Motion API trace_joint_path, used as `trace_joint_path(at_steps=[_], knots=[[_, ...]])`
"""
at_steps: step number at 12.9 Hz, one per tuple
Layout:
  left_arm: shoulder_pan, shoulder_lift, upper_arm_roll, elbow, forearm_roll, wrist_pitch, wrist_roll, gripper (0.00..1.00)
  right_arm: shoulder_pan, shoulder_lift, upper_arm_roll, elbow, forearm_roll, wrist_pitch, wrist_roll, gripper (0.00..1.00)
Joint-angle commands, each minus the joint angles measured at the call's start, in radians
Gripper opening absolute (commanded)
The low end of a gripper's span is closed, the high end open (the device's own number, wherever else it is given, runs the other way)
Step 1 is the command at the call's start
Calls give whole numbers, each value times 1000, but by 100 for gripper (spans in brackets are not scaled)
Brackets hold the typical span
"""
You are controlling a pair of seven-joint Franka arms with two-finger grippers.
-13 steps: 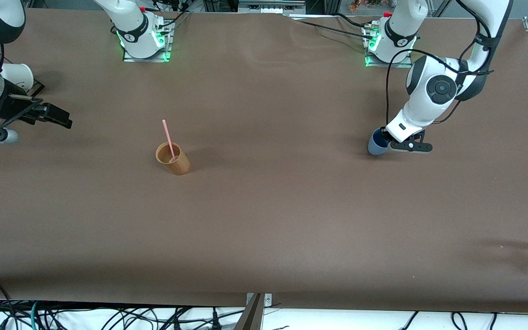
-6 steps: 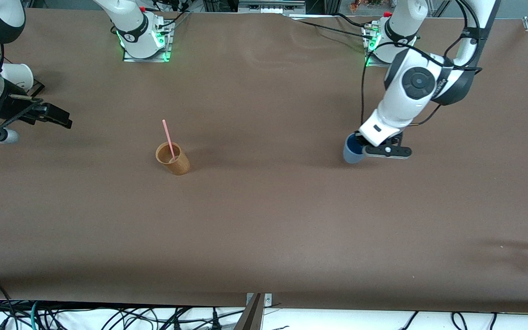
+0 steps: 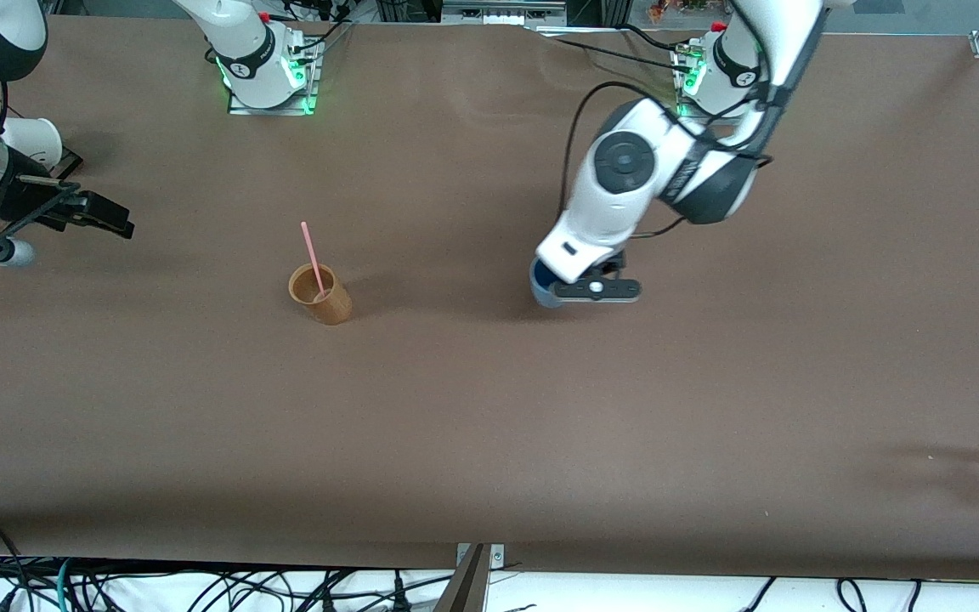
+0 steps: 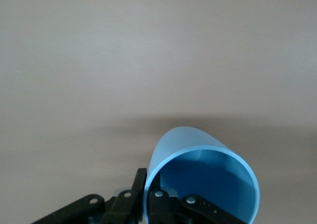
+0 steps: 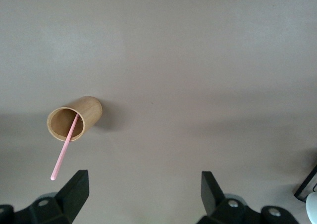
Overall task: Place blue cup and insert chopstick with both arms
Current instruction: 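Carry the blue cup with the left gripper toward the wooden cup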
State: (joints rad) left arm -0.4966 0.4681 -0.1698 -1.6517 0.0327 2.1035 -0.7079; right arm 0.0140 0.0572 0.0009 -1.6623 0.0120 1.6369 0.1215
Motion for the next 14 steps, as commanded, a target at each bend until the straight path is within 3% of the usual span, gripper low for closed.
trace_joint_path(at_steps=[1, 8, 14], knots=[[-80, 147, 19, 208, -10, -65, -80, 0, 0, -4, -1, 7, -6, -14, 3, 100], [-181, 343, 35, 395, -14, -59, -114, 0, 0, -3, -1, 7, -6, -14, 3, 100], [-195, 402, 38, 405, -10, 12, -143, 0, 1, -3, -1, 7, -9, -14, 1, 100]])
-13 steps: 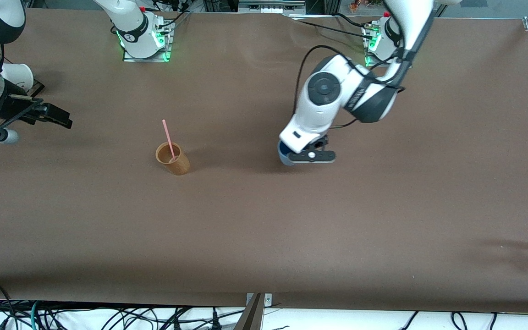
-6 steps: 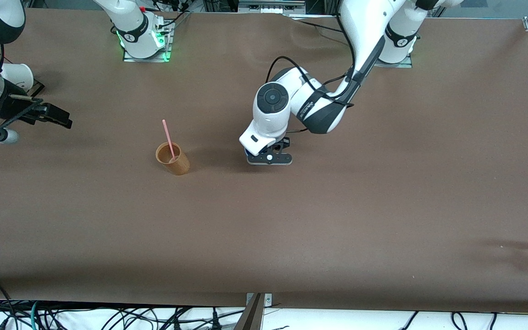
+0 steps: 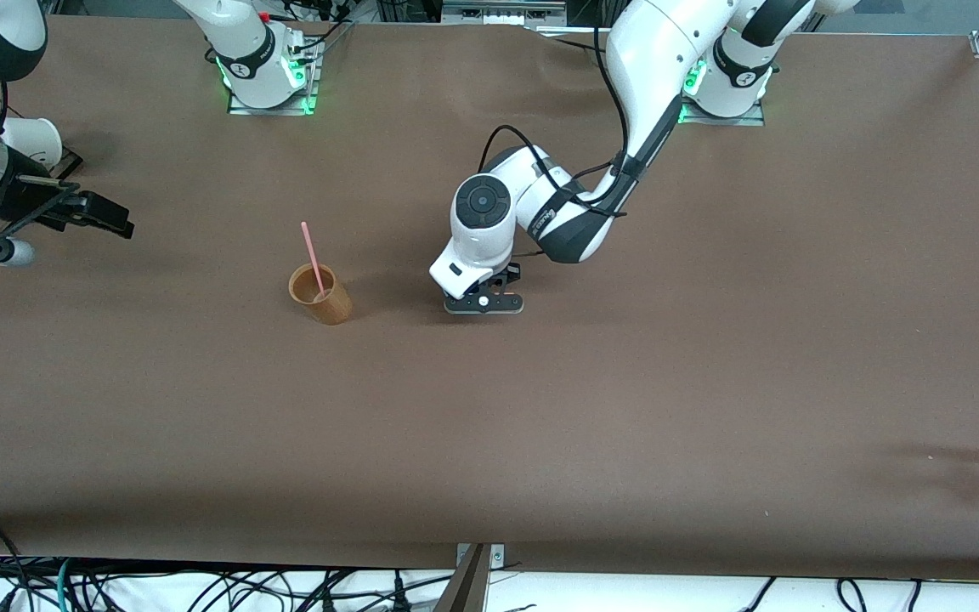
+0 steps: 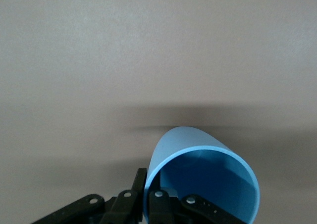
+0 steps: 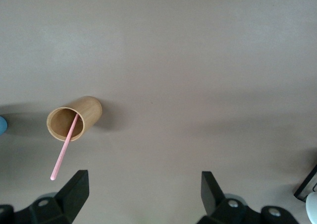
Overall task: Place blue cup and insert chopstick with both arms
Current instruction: 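Carry the blue cup with the left gripper toward the wooden cup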
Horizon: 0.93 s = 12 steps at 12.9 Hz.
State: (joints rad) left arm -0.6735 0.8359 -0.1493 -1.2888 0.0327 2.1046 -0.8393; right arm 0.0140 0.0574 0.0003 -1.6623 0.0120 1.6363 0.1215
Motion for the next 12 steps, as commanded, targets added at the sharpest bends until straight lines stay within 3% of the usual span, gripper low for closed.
trace_joint_path(at_steps=[1, 3, 4, 8, 12], knots=[[-17, 32, 19, 42, -10, 11, -14, 2, 1, -4, 1, 7, -9, -12, 3, 100], [-15, 23, 22, 42, -11, 8, -14, 47, 0, -4, 0, 7, -9, -12, 1, 100], [-11, 16, 23, 42, -11, 5, -14, 99, 1, -4, 0, 7, -9, -12, 1, 100], [29, -59, 28, 45, -19, -69, 21, 100, 10, 19, 4, 6, 9, -12, 1, 100], [116, -158, 28, 45, -19, -176, 137, 100, 144, 76, 10, -5, 14, -13, 44, 100]])
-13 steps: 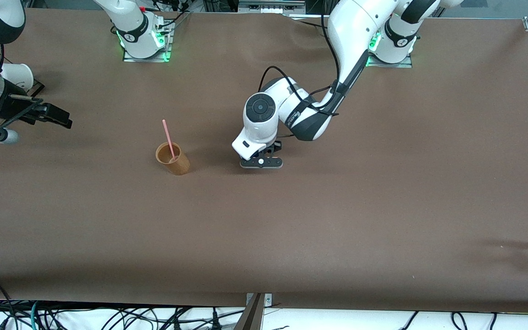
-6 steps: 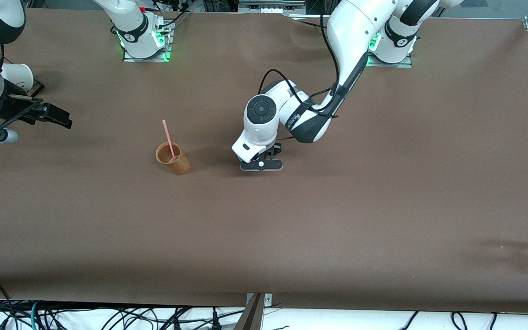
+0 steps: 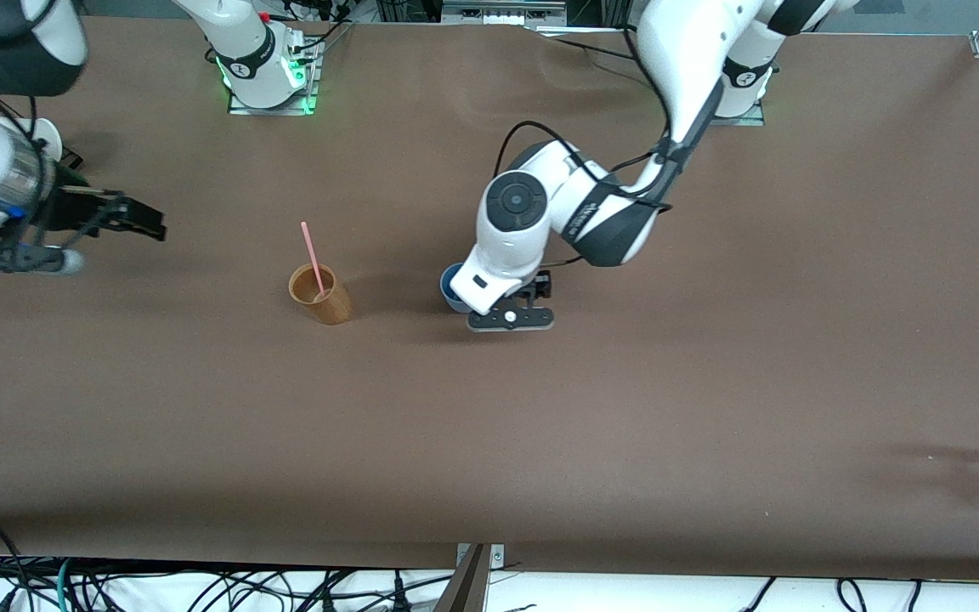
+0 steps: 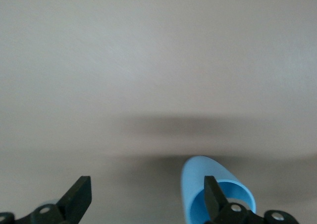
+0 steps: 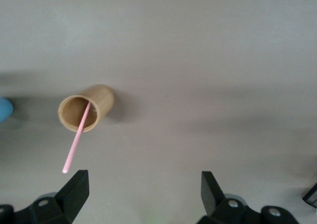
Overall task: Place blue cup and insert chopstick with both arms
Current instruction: 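Set the blue cup down while the right gripper reaches the chopstick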
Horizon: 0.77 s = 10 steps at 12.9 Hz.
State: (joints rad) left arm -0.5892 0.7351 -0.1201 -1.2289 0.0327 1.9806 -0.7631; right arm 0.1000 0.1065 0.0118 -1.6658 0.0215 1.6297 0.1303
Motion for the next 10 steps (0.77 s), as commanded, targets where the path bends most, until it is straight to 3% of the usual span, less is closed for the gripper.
trace_joint_path(at_steps=[1, 3, 4, 8, 10], knots=[[66, -81, -1, -15, -19, -71, 79, 100, 96, 53, -1, -2, 5, 1, 93, 100], [136, -147, -7, -23, -26, -89, 117, 100, 176, 111, -1, -9, 5, 13, 179, 99], [167, -182, -9, -32, -31, -106, 140, 100, 202, 130, -1, -35, 8, 39, 192, 93], [308, -302, -10, -32, -48, -282, 351, 100, 210, 133, 28, -268, 12, 299, 192, 92], [405, -350, -10, -37, -50, -359, 512, 100, 210, 136, 56, -333, 12, 376, 192, 84]])
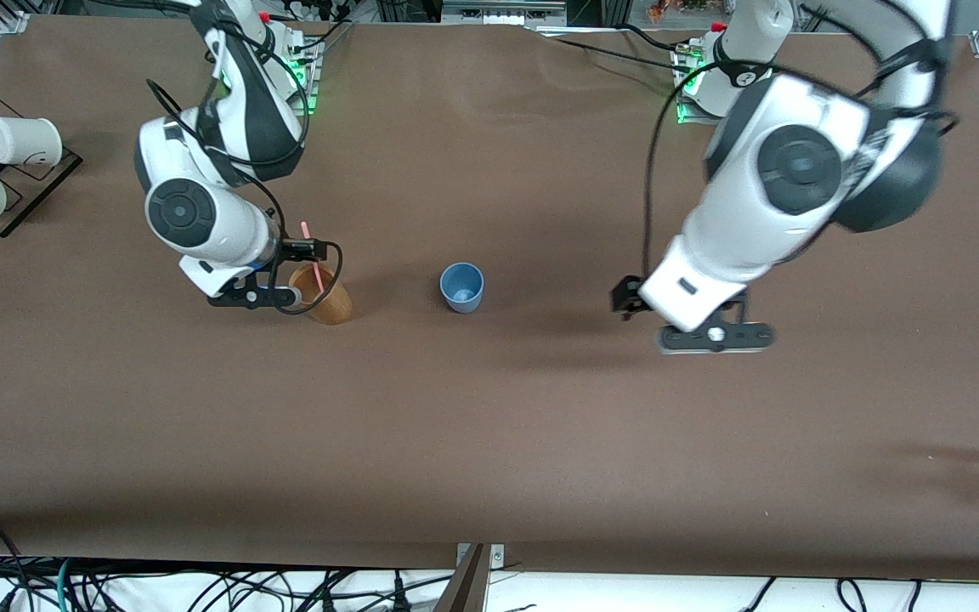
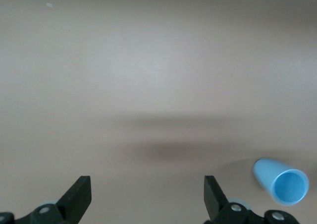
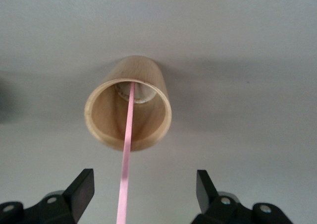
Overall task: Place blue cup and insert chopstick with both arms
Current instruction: 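Pull the pink chopstick up with the right gripper while the left gripper withdraws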
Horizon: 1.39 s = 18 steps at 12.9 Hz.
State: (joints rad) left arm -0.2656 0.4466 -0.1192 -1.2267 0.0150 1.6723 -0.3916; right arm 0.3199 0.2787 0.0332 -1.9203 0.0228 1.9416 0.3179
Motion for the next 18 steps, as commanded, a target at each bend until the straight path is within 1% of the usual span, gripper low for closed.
trace_joint_path(at_steps=[1, 2, 3, 4, 5, 7, 8, 10, 11, 13, 14, 16, 18], knots=[[129, -83, -11, -39, -38, -77, 213, 100, -10, -36, 39, -91, 11, 75, 4, 76], [173, -112, -11, -42, -40, -104, 265, 100, -10, -35, 40, -91, 11, 74, 4, 65], [213, -146, -11, -54, -40, -133, 298, 100, -10, -35, 40, -91, 11, 74, 4, 52], [245, -182, -10, -75, -38, -153, 313, 100, -10, -33, 40, -91, 11, 71, 4, 35], [278, -212, -7, -95, -38, -157, 333, 100, -10, -33, 40, -91, 9, 71, 4, 22], [328, -246, 1, -126, -38, -158, 399, 100, -10, -33, 40, -80, 9, 63, 1, 2], [345, -272, 15, -155, -38, -158, 413, 100, -10, -36, 40, -72, 9, 60, -2, 0], [339, -324, 42, -227, -40, -157, 425, 100, -10, -47, 42, -54, 9, 30, -6, 0], [336, -339, 44, -249, -38, -154, 427, 100, -10, -47, 42, -14, 9, -28, -8, 0], [329, -394, 52, -322, -36, -152, 418, 100, -10, -47, 43, 102, 13, -180, -7, 0], [328, -393, 52, -326, -38, -148, 415, 100, -10, -47, 45, 160, 37, -252, -8, 0], [330, -366, 46, -312, -40, -154, 407, 100, -13, -47, 42, 259, 158, -347, -6, 0], [330, -356, 43, -303, -40, -154, 407, 100, -21, -38, 42, 326, 288, -385, 15, 0]])
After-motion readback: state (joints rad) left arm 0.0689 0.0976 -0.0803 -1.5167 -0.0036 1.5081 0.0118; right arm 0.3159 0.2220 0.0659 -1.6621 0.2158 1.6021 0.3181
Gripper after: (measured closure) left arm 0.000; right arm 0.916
